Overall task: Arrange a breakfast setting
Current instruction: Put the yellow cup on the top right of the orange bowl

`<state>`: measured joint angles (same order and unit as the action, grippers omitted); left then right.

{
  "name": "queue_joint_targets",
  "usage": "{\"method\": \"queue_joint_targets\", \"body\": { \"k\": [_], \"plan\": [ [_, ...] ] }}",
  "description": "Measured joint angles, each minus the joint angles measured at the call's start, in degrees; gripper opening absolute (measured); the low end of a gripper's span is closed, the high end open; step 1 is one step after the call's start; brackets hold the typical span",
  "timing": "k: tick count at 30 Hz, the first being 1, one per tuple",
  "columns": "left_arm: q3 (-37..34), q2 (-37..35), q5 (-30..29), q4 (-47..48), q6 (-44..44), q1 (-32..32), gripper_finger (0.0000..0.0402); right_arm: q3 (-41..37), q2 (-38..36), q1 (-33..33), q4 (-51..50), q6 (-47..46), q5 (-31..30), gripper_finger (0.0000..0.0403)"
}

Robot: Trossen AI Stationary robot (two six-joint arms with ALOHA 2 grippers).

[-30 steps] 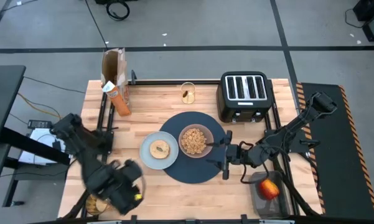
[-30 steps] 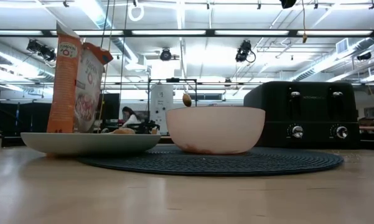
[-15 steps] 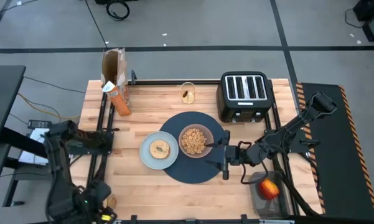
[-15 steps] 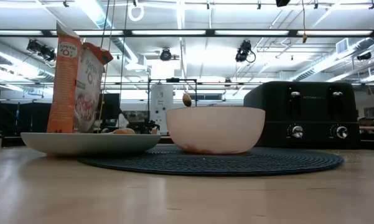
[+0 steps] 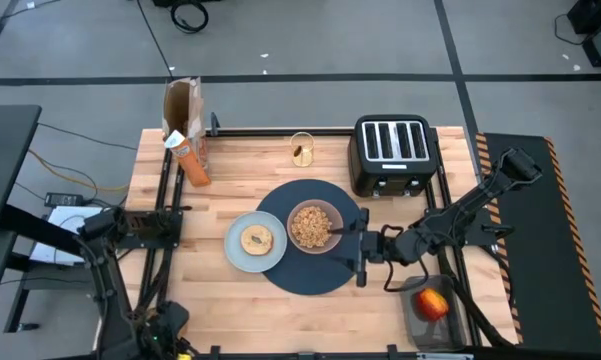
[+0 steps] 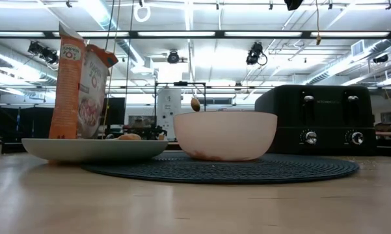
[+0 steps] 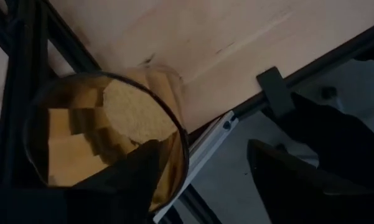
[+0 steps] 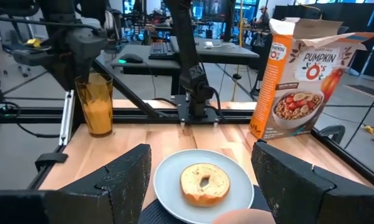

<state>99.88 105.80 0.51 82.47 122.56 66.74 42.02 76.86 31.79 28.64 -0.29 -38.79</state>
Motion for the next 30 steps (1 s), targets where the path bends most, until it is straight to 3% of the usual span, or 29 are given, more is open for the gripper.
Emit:
{"method": "queue_joint_targets", "body": {
  "k": [6, 11, 16, 24, 30],
  "plan": [
    [0.0, 0.24, 0.81, 1.08, -0.17, 0.0, 0.0172, 0.0, 0.0, 1.24, 0.0, -1.01, 0.15, 0.0281],
    [0.0, 0.24, 1.06, -0.94, -0.47, -0.44, 0.0142, 0.0, 0.0, 2.67, 0.01, -2.54, 0.15, 0.0281],
    [0.0, 0.24, 2.5, -0.33, -1.5, -0.72, 0.0146, 0.0, 0.0, 3.9, 0.01, -2.57, 0.11, 0.0281],
    [0.0, 0.24, 3.16, 0.95, -2.56, -0.26, 0.0186, 0.0, 0.0, 4.53, 0.18, -2.59, 0.02, 0.0281],
    [-2.55, -0.07, 5.39, -0.68, -4.6, -1.08, 0.0185, 0.0, 0.0, 4.53, 2.02, -2.57, -0.13, 0.0281]
  ]
}}
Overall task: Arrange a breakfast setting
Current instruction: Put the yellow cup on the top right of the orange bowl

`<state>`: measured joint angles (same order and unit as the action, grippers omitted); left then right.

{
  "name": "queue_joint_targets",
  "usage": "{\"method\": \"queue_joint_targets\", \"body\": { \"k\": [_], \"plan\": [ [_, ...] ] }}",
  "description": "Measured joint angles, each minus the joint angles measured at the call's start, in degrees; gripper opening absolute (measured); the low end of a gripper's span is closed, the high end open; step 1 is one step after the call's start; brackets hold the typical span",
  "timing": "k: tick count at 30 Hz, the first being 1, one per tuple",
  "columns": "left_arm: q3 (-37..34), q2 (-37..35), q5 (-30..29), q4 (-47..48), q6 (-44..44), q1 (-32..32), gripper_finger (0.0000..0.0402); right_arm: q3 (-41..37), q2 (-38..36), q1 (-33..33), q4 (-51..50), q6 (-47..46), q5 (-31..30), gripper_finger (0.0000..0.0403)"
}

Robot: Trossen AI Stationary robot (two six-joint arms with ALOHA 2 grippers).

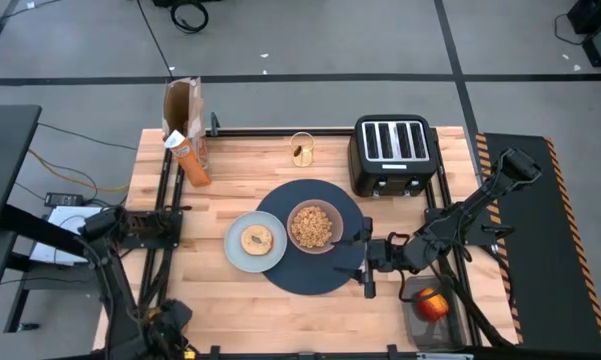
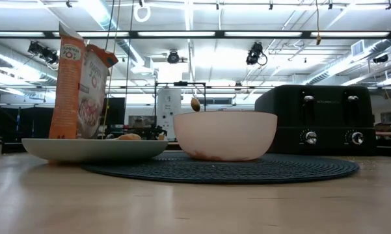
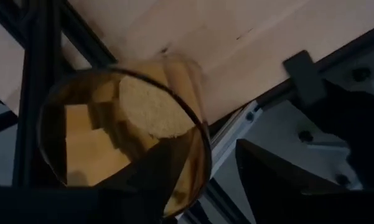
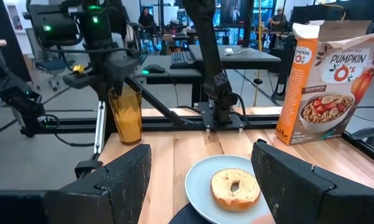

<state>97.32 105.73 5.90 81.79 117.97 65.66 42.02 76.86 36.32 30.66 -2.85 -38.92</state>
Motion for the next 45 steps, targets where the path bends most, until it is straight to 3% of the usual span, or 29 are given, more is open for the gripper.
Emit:
{"method": "queue_joint_targets", "body": {
  "k": [18, 22, 27, 31, 39, 45],
  "plan": [
    [-4.72, -0.48, 0.8, -5.92, -1.56, 0.44, 0.0174, 0.0, 0.0, 0.0, 1.29, -0.02, 1.07, 0.0281],
    [-4.72, -0.48, 0.82, -5.42, -2.09, 0.45, 0.0126, 0.0, 0.0, 0.0, 1.33, 0.15, 1.09, 0.0281],
    [-4.72, -0.48, 0.7, -4.64, -6.15, 0.46, 0.0025, 0.0, 0.0, 0.0, 1.38, 1.99, 1.09, 0.0281],
    [-4.58, -0.52, 0.92, -2.12, -9.59, -0.28, 0.0015, -0.02, 1.32, 0.0, 0.76, 3.32, 1.73, 0.0281],
    [3.91, -2.5, 1.35, 4.26, -17.71, -6.17, 0.0013, -0.02, 8.87, -3.27, 6.21, 1.74, 11.28, 0.0287],
    [8.77, -2.49, 0.66, 5.43, -29.14, -13.86, 0.0013, 1.56, 17.45, -5.37, 16.66, 2.03, 18.93, 0.0333]
  ]
}}
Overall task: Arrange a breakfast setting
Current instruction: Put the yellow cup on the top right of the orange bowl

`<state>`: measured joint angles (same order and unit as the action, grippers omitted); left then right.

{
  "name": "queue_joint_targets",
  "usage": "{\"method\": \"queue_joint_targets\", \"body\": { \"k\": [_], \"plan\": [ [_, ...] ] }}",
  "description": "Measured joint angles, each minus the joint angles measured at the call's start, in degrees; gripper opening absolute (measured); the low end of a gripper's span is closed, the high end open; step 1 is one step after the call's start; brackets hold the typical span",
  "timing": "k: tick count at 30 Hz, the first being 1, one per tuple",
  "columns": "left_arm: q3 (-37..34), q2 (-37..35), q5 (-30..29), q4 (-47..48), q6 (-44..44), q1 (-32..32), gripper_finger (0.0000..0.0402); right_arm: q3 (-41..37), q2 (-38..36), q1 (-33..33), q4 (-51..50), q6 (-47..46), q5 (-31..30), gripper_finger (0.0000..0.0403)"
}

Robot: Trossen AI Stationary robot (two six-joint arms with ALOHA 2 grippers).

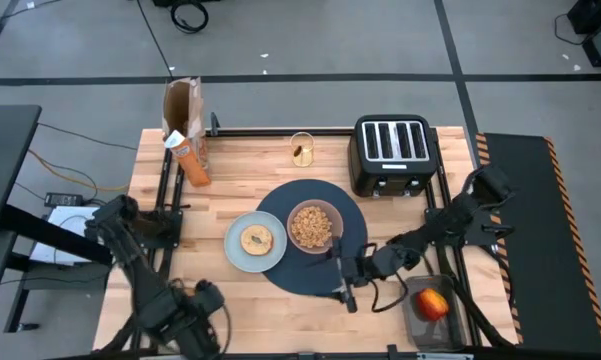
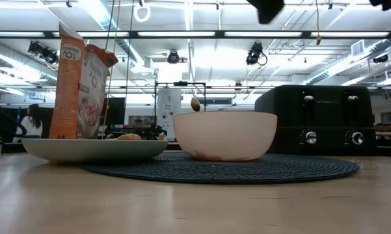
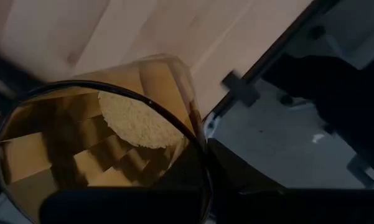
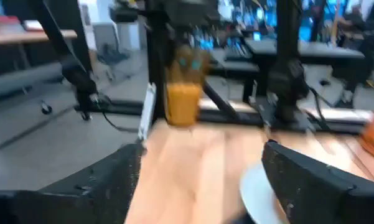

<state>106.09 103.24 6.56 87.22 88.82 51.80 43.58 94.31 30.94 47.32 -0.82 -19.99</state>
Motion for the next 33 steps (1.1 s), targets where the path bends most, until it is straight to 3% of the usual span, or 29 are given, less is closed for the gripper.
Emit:
{"method": "queue_joint_targets", "body": {
  "k": [3, 6, 12, 23, 33],
  "plan": [
    [1.55, 0.0, -0.63, -0.09, -5.82, -3.35, 0.0013, 5.39, 4.29, -0.3, 0.29, 1.28, 1.92, 0.0373],
    [2.68, 0.03, -1.03, -0.17, -10.16, -5.76, 0.0013, 12.42, 9.06, -1.03, -6.01, 2.6, 3.78, 0.0395],
    [4.28, 0.04, -2.85, -0.44, -15.42, -8.22, 0.0013, 23.65, 16.33, -3.56, -10.69, 2.12, 2.13, 0.0374],
    [4.26, 0.04, -2.6, -0.52, -18.23, -8.62, 0.0013, 34.81, 28.89, -7.94, -6.2, 0.19, 10.65, 0.038],
    [4.26, 0.07, -6.85, -0.88, -23.24, -11.08, 0.0012, 44.64, 37.26, -10.71, -6.51, -4.33, 17.33, 0.039]
  ]
}}
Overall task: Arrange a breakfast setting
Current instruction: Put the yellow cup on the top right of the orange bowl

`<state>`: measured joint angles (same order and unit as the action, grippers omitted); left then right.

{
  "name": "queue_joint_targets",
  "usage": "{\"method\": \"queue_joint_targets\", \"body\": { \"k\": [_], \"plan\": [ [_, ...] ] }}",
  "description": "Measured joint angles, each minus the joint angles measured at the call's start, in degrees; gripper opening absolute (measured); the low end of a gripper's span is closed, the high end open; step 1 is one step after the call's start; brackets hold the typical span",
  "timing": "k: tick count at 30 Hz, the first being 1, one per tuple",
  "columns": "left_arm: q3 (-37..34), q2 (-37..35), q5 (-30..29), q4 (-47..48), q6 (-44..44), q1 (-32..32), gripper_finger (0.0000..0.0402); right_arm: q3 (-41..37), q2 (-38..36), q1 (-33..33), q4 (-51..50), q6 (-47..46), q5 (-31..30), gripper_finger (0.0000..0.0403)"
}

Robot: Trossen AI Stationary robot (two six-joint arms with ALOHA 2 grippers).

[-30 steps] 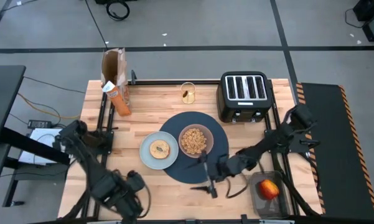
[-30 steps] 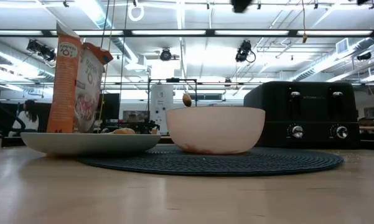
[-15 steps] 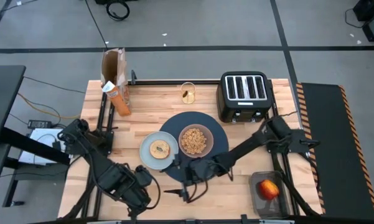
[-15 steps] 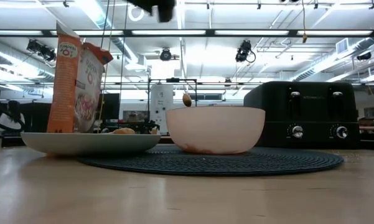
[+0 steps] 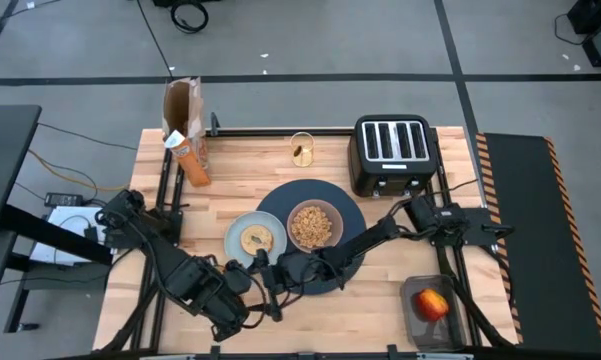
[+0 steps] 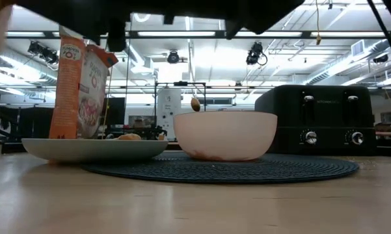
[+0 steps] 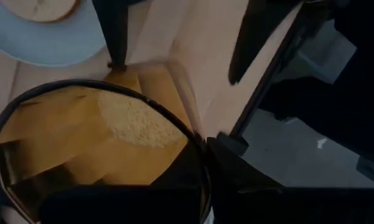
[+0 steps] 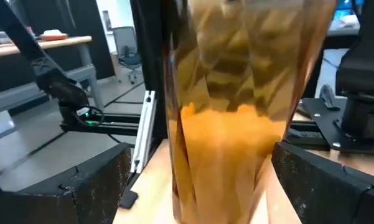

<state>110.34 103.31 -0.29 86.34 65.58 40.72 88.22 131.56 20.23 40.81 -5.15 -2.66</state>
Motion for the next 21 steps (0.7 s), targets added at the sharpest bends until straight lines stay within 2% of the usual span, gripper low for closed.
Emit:
{"method": "queue_joint_targets", "body": {
  "k": [7, 15, 21],
  "plan": [
    [0.0, 0.0, -3.19, -0.75, -5.45, -2.87, 0.0012, 1.64, 0.56, -1.62, -6.33, -0.43, -3.23, 0.0391],
    [0.0, 0.0, -8.35, -2.03, -10.63, -5.07, 0.0012, 1.62, 0.53, -3.56, -5.8, -4.3, -3.07, 0.0389],
    [0.0, 0.0, -8.45, -2.35, -12.57, -6.09, 0.0012, 1.62, 0.48, -3.96, -5.48, -3.71, -3.3, 0.0348]
  ]
}}
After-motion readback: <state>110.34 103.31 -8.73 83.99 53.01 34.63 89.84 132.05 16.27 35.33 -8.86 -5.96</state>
